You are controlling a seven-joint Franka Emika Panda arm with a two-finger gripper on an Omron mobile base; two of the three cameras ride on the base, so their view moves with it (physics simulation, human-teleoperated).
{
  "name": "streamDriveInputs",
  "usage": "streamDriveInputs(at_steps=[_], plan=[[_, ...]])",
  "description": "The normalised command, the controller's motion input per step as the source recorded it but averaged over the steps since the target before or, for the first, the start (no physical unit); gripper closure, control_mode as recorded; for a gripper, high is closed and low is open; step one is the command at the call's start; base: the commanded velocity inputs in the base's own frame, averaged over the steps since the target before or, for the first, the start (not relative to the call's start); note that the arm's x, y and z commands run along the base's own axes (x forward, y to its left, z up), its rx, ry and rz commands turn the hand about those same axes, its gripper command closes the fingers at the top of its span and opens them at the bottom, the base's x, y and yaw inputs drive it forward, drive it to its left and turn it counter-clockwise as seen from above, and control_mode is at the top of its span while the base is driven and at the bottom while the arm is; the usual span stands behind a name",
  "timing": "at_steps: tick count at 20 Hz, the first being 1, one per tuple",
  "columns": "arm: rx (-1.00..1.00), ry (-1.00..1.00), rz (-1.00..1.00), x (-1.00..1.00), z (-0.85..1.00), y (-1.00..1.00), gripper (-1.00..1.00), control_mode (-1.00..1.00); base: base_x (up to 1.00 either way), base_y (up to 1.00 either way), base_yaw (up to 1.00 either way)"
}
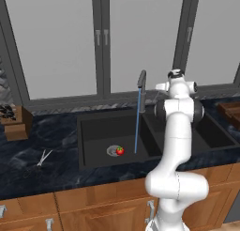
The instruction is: Pick up all produce items and place them in the sink. Turn on the sink faucet to wash them. Then turn the sink off and put them in the tray.
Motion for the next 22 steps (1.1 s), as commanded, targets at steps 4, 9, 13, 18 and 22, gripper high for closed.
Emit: streamDriveInputs(at_steps=[4,9,13,18,22], plan=[[0.00,0.03,0.00,-0.16,-0.42,0.00,1.00,-1.00,0.00,0.00,0.00],[0.00,0.06,0.00,-0.02,-0.23,0.04,1.00,-1.00,0.00,0.00,0.00],[0.00,0.01,0.05,0.00,-0.19,0.16,1.00,-1.00,0.00,0.00,0.00],[-0.01,-0.12,0.21,-0.01,-0.07,0.51,1.00,-1.00,0.00,0.00,0.00],[-0.05,-0.20,0.31,-0.10,0.00,0.61,1.00,-1.00,0.00,0.00,0.00]])
